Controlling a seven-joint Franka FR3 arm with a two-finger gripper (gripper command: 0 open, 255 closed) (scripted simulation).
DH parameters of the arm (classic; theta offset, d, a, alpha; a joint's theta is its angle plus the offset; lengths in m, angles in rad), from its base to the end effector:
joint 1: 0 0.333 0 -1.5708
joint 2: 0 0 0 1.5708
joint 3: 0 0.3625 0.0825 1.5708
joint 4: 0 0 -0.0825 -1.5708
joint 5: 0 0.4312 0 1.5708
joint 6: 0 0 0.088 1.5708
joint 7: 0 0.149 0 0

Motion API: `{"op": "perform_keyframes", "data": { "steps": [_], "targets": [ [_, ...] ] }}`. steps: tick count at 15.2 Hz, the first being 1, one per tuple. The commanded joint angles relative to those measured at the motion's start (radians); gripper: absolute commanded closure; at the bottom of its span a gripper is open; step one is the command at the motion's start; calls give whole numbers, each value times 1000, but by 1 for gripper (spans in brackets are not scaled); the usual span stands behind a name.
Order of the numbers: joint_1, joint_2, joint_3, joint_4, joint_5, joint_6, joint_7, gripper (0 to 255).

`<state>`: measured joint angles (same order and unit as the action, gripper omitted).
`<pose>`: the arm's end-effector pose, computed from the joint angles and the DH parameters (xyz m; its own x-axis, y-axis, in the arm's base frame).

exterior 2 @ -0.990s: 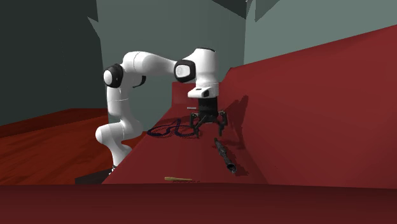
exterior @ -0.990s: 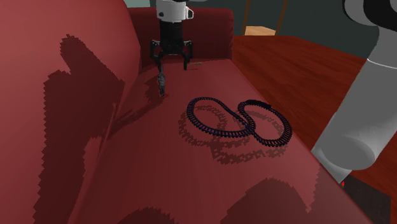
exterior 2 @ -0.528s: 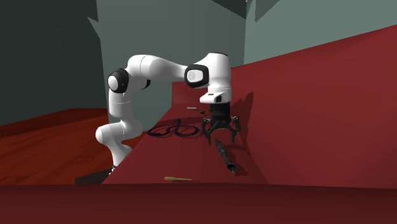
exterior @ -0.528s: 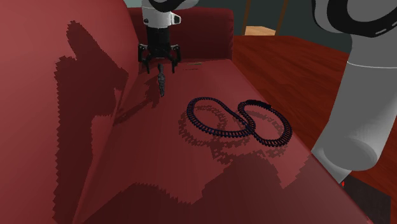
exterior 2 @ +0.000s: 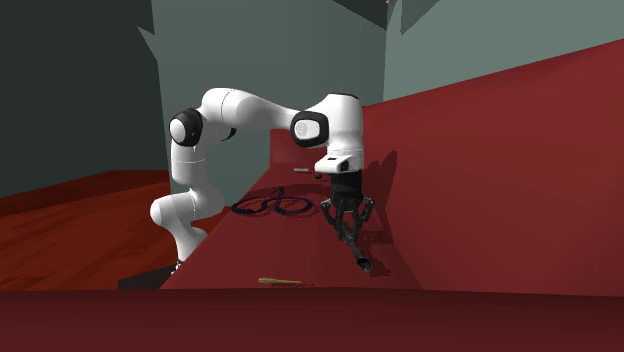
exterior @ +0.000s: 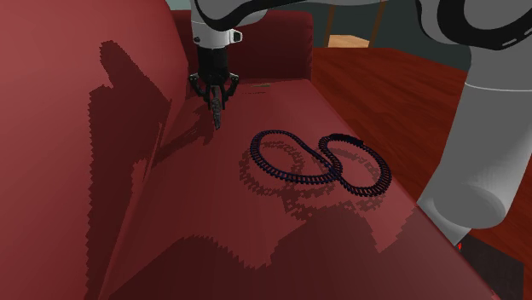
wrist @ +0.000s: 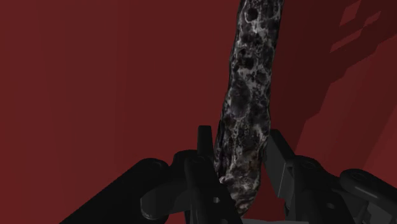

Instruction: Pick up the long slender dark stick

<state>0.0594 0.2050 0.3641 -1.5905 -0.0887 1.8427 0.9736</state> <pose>0.6371 0.2554 0.5190 0.8573 -0.5128 0.0459 -0.5112 -0.8584 -0.0423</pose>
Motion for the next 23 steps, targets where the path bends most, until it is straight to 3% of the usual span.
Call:
{"op": "perform_keyframes", "data": {
  "steps": [1, 8, 23],
  "targets": [
    [0, 0, 0, -1, 0, 1, 0, 255],
    [0, 0, 0, -1, 0, 1, 1, 255],
    [17, 32, 5, 244, -10, -214, 1, 255]
  ]
}}
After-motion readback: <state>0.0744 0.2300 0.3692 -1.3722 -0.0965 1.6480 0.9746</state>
